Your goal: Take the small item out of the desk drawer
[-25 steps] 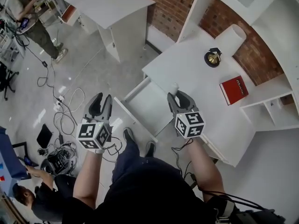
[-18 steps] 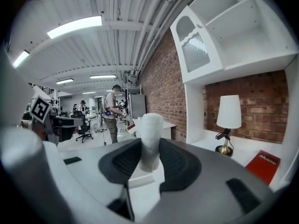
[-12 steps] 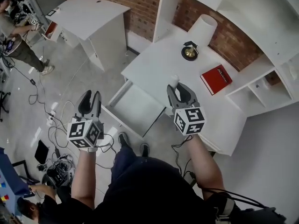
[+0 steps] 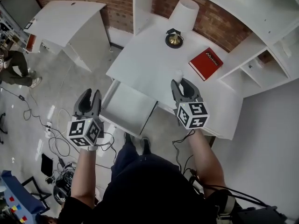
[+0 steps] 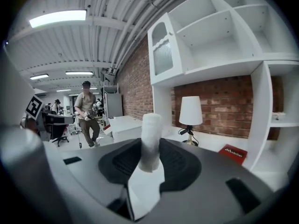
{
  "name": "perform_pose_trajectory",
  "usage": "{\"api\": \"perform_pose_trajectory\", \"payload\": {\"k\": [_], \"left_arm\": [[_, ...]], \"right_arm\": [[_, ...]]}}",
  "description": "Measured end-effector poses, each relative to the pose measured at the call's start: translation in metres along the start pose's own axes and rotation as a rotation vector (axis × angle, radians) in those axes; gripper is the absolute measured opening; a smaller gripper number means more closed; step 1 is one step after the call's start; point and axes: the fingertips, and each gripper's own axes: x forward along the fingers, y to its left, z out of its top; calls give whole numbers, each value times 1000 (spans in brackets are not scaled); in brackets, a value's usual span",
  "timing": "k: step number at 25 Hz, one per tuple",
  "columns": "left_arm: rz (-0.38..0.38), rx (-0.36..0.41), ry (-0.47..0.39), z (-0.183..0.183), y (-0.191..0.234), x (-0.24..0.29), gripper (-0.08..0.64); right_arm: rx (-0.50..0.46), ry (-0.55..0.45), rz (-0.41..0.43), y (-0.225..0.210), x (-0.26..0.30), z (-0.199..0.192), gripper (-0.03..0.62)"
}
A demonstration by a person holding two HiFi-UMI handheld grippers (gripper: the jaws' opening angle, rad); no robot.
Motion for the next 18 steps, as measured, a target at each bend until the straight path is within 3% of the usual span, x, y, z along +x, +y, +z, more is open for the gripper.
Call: {"api": "perform_pose_trajectory", "payload": {"k": [9, 18], "left_arm": [[-98, 10, 86, -17, 4, 53, 133], [-121, 8, 159, -41, 23, 90, 133]], "right_arm": [[89, 108, -149, -53, 20, -51, 123], [145, 261, -221, -85, 59, -119, 123]]}}
